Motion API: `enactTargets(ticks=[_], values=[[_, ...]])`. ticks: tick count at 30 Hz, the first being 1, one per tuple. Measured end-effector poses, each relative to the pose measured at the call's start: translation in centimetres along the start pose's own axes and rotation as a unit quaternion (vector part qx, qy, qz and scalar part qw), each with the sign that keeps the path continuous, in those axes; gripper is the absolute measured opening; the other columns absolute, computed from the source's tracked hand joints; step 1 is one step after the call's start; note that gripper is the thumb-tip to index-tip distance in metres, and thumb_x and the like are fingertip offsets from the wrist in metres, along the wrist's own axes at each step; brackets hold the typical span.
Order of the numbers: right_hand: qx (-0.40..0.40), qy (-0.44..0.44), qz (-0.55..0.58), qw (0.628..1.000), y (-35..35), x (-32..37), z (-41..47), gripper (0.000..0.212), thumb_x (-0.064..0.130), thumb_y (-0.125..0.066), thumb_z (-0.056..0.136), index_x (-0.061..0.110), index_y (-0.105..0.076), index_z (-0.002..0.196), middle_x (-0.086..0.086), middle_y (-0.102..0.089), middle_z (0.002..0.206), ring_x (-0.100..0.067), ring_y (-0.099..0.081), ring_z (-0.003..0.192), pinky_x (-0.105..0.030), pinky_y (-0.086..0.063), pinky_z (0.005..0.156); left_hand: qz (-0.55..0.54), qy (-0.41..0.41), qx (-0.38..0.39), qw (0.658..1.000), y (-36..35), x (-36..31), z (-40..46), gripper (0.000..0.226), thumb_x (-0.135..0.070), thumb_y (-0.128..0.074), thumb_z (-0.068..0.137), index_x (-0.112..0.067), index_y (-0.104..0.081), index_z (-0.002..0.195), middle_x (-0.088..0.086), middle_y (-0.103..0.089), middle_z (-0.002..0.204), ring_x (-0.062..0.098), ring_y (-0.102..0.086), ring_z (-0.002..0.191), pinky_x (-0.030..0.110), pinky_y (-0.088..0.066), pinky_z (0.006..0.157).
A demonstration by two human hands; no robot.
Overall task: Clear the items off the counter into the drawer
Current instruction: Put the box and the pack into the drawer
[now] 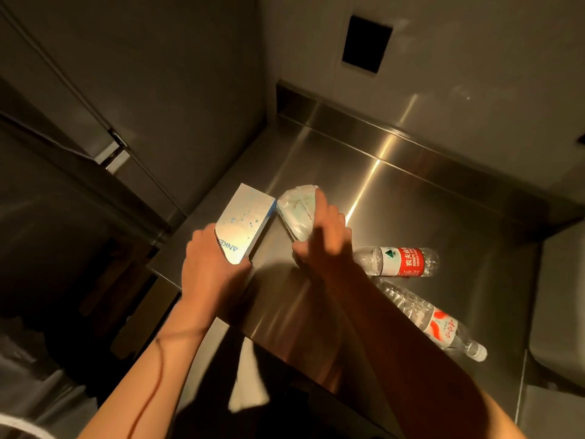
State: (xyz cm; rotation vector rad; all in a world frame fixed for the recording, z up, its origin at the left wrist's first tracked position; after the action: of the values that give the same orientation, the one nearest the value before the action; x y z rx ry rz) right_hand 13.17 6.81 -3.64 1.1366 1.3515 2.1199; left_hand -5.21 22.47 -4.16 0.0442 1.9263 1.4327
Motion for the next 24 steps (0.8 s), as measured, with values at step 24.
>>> enactTargets(ticks=[24], values=[[-0.080, -0.233, -0.020, 0.969, 31.4, -24.0, -22.5, 0.123, 0.038, -0.092, 0.057, 0.045, -0.014, 0.152, 0.010, -0.049, 0.140, -0.018, -0.051, 0.121, -0.043, -0.044, 0.098, -0.059, -0.421, 0.129, 0.896, -8.2, -32.6, -19.6, 0.088, -0.041, -0.086, 0.062, -0.030, -0.044, 0.139, -0.001, -0.054, 0.128, 0.021, -0.053, 0.117, 0.042, -0.052, 0.091]])
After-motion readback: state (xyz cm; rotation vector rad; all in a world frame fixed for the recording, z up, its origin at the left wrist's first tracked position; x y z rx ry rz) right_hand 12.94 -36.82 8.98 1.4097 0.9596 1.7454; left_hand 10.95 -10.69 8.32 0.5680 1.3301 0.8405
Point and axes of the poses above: each hand's wrist, its own z-axis towards the middle knuckle, its own y-axis out of the back of the hand, x = y × z, the point moved 5 cm from there along z, towards the middle knuckle
